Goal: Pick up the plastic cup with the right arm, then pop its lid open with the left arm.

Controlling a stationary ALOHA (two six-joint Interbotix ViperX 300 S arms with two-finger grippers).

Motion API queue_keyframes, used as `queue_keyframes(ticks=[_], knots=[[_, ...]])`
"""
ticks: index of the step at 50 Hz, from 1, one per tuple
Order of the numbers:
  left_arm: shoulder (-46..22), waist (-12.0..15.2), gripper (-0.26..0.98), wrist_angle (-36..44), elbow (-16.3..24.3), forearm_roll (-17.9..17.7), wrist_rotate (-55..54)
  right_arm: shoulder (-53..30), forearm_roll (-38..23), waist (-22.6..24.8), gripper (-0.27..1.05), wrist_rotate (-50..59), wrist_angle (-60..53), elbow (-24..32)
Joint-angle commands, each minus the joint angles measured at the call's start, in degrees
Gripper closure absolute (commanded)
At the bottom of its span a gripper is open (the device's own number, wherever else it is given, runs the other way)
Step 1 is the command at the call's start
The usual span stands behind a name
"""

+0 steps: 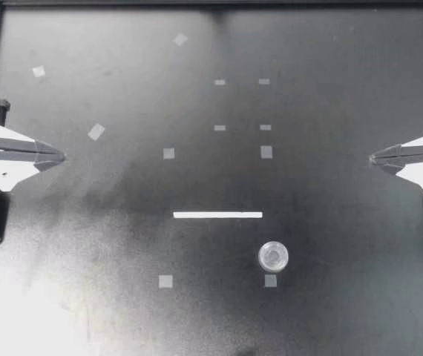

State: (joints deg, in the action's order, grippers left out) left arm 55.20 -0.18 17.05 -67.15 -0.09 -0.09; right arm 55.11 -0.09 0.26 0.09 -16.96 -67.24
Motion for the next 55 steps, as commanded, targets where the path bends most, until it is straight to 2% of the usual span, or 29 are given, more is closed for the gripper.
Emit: queue_keyframes(ticks=[1, 4, 12, 20, 24, 27, 34, 36, 45, 55], knots=[[-0.1, -0.8, 0.73, 0.8, -1.7, 0.0, 2.3, 0.1, -0.1, 0.1, 0.75, -0.4, -0.1, -0.6], [0.0, -0.8, 0.81, 1.6, -2.6, -0.1, 2.5, 0.6, -0.2, 0.1, 0.82, -0.9, -0.1, -1.8], [-2.3, -0.7, 0.81, 3.4, -2.5, -1.5, 2.9, 2.7, -0.2, 0.1, 0.85, -0.4, -1.0, -3.9], [-12.8, -0.5, 0.81, 2.8, 4.1, -3.0, 2.9, -1.6, -0.7, 2.2, 0.83, 1.5, 3.0, -3.3], [-20.2, -0.5, 0.81, 3.3, 7.8, -3.0, 2.6, -6.2, -0.5, 5.5, 0.74, 2.4, 6.9, -3.1], [-25.9, -0.6, 0.81, 4.2, 10.5, -3.1, 2.5, -9.8, 0.5, 7.9, 0.6, 4.0, 7.6, -3.2], [-39.8, -1.0, 0.81, 7.8, 16.7, -3.1, 0.3, -16.0, 1.4, 12.1, 0.15, 11.9, 3.4, -5.7], [-43.2, -1.3, 0.81, 8.9, 18.1, -2.9, -0.5, -16.9, 1.3, 12.9, 0.08, 13.7, 1.6, -6.9], [-58.2, -4.8, 0.81, 11.6, 25.8, -2.5, -1.2, -20.9, 1.3, 14.9, 0.12, 19.8, -8.8, -12.1], [-65.0, -7.5, 0.81, 11.5, 30.4, -2.5, -1.9, -29.4, 1.2, 15.0, 0.12, 20.0, -8.1, -10.5]])
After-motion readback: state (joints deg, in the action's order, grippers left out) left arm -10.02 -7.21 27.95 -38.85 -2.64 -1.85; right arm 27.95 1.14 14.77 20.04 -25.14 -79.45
